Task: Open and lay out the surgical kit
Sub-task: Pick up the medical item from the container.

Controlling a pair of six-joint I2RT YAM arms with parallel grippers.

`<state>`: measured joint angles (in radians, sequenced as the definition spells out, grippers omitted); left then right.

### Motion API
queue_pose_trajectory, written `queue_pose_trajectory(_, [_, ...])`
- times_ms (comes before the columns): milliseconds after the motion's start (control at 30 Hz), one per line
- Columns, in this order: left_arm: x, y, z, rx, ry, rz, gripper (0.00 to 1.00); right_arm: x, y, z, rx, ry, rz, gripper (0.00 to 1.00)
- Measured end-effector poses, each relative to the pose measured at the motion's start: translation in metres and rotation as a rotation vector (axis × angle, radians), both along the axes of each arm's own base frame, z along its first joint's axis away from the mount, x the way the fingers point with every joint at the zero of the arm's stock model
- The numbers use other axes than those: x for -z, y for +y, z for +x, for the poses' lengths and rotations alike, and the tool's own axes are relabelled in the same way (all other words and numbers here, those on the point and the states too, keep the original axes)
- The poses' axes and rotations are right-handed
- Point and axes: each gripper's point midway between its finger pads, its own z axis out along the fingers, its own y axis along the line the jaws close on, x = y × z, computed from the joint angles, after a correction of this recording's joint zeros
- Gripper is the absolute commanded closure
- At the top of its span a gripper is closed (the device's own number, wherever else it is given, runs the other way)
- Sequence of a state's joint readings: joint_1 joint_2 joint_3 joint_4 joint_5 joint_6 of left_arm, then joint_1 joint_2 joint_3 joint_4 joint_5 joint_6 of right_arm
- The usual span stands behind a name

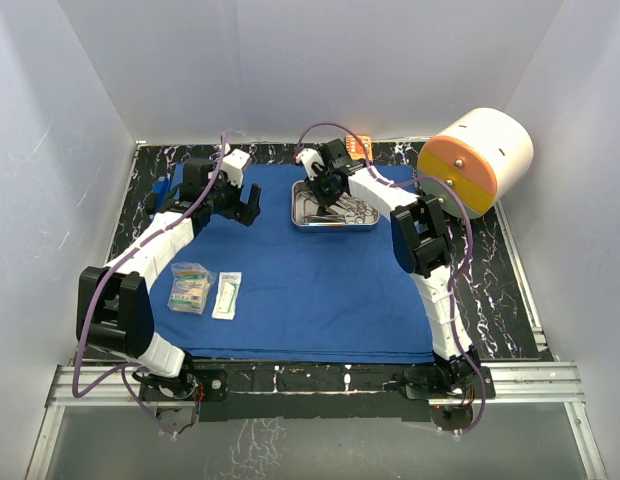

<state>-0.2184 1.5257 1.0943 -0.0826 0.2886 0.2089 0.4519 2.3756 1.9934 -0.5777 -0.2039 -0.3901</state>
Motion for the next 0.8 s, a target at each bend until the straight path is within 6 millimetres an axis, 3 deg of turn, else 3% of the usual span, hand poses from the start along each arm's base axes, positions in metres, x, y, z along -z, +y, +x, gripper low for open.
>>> queue_pose_trajectory(133, [0.000, 0.000, 0.000, -0.026, 0.015, -0.023, 0.02, -0.009, 0.000, -0.002, 0.031, 0.005, 0.019, 1.00])
queue_pose_trajectory(267, [-0.005, -0.002, 0.002, -0.073, 0.032, -0.070, 0.02, -0.035, -0.001, -0.004, 0.072, -0.015, 0.052, 1.00])
queue_pose_trajectory(400, [-0.036, -0.012, 0.018, -0.113, 0.018, -0.161, 0.04, -0.074, -0.002, -0.008, 0.115, -0.054, 0.106, 1.00])
queue_pose_trajectory(567, [-0.078, -0.036, 0.036, -0.130, 0.021, -0.353, 0.15, -0.125, 0.003, -0.013, 0.159, -0.126, 0.201, 1.00])
queue_pose_trajectory(667, [-0.090, -0.052, 0.047, -0.137, 0.074, -0.466, 0.22, -0.145, 0.007, -0.025, 0.185, -0.156, 0.239, 1.00])
queue_pose_trajectory(800, [-0.091, -0.070, 0.057, -0.163, 0.169, -0.593, 0.33, -0.164, 0.021, -0.043, 0.201, -0.190, 0.283, 1.00])
